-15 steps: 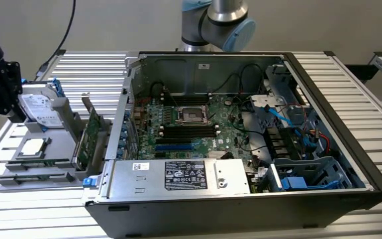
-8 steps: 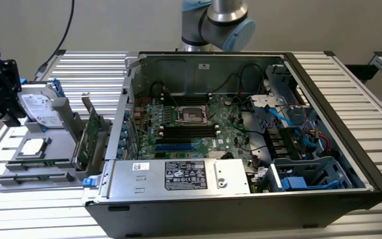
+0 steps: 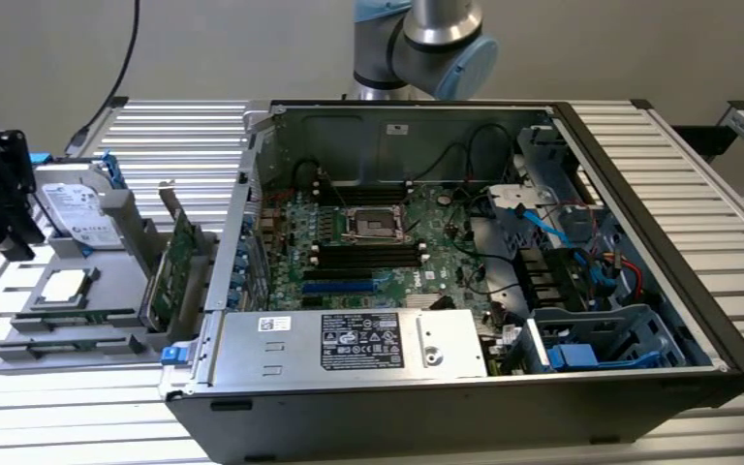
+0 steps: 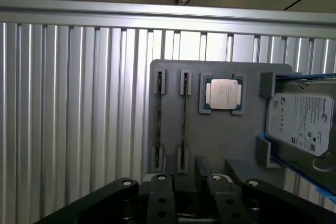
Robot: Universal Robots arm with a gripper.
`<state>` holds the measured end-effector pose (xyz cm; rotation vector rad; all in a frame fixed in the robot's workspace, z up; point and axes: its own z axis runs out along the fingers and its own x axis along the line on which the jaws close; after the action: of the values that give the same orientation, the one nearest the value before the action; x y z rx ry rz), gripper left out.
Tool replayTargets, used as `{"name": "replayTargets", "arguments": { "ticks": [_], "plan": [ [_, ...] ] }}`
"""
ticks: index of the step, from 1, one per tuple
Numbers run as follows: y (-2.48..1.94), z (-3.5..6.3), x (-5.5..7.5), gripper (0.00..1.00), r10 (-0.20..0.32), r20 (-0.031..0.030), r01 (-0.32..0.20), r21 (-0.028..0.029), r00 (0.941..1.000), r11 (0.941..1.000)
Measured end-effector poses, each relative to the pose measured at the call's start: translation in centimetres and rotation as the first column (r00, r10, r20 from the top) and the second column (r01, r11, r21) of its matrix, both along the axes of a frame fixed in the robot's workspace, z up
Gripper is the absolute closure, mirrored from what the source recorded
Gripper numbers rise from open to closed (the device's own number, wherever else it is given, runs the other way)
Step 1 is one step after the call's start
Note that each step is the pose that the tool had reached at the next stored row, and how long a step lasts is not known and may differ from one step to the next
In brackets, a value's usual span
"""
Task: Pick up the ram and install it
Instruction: 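Pick up the ram and move it above insertion slot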
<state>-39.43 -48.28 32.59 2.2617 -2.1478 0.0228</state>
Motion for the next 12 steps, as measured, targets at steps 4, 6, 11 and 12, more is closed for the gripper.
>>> {"name": "replayTargets", "arguments": {
  "ticks": [4,6,11,12],
  "plan": [
    [-0.23,-0.72,-0.1,0.7,0.005,0.0,-0.005,0.0,1.0,1.0],
    [-0.32,-1.09,-0.1,0.7,0.007,-0.0002,-0.007,-0.0001,1.0,1.0],
    [-0.5,-1.99,-0.2,0.7,0.011,-0.0001,-0.011,0.0,0.9999,0.9999],
    [-0.53,-2.18,-0.2,0.7,0.012,0.0,-0.012,0.0,0.9999,0.9999]
  ]
}}
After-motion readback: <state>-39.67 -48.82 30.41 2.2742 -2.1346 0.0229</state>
